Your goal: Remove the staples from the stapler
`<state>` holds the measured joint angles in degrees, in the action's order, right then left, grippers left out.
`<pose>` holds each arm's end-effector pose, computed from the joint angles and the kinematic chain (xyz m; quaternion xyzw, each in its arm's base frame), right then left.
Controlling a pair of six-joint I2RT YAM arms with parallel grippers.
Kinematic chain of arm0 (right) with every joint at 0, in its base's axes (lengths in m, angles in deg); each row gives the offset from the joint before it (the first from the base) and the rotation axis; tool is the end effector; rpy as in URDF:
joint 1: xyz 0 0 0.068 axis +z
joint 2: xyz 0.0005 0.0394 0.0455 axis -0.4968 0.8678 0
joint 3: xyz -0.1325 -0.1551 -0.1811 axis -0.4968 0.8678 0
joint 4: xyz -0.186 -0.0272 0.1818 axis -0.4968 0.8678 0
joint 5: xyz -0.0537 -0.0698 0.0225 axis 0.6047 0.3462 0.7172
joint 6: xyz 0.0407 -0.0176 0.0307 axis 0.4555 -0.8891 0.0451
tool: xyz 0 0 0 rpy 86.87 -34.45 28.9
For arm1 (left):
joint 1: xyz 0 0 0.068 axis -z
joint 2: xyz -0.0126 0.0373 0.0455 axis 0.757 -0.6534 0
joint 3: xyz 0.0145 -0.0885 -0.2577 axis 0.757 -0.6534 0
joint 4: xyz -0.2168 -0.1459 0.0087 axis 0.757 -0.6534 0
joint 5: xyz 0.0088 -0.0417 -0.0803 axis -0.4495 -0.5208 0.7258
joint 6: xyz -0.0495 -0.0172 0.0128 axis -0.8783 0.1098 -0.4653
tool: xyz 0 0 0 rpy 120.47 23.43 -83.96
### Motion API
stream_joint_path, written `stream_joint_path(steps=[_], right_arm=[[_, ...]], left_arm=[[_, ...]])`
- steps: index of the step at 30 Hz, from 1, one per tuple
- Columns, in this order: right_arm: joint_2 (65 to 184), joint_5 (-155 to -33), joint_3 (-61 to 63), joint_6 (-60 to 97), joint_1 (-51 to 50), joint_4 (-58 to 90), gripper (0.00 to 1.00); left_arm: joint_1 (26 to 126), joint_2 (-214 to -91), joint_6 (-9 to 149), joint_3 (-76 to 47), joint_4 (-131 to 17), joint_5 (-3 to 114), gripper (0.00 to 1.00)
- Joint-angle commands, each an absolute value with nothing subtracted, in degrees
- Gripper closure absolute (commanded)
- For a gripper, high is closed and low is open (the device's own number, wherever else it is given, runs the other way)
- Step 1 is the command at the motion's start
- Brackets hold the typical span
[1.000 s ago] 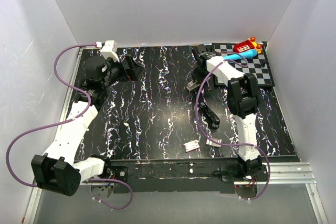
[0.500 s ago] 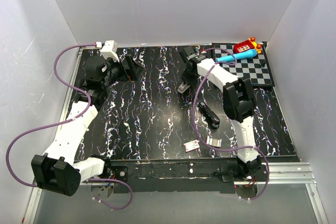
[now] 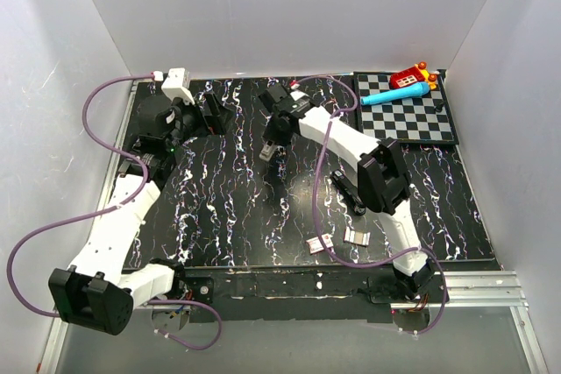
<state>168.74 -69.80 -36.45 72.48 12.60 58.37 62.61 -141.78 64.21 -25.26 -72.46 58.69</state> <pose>0.3667 0.3212 0.2473 0.1960 0.9239 0.1501 0.2925 0.2494 -0.0666 0.3695 0.0301 0.7965 -0.2352 0.5561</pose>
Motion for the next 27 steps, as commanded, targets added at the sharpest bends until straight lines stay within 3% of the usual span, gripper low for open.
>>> stream_joint_path(steps=[1,21,23,27], right_arm=[[171.62,-71.35,-43.83,72.22,15.55,53.31,0.99],[181.56,-71.26,-50.44,72.66,22.59,52.25,0.98],[181.91,-71.44,-50.44,72.66,22.68,52.34,0.94],[182.35,-72.05,-50.44,72.13,22.86,52.17,0.77]], left_arm=[[62.47,-138.15,65.95,-23.91,-73.18,55.36,0.02],[60.72,-136.04,66.57,-24.00,-73.62,53.68,0.02],[60.54,-136.22,66.48,-24.00,-73.62,53.77,0.02],[60.36,-136.57,66.30,-24.00,-73.62,54.21,0.02]])
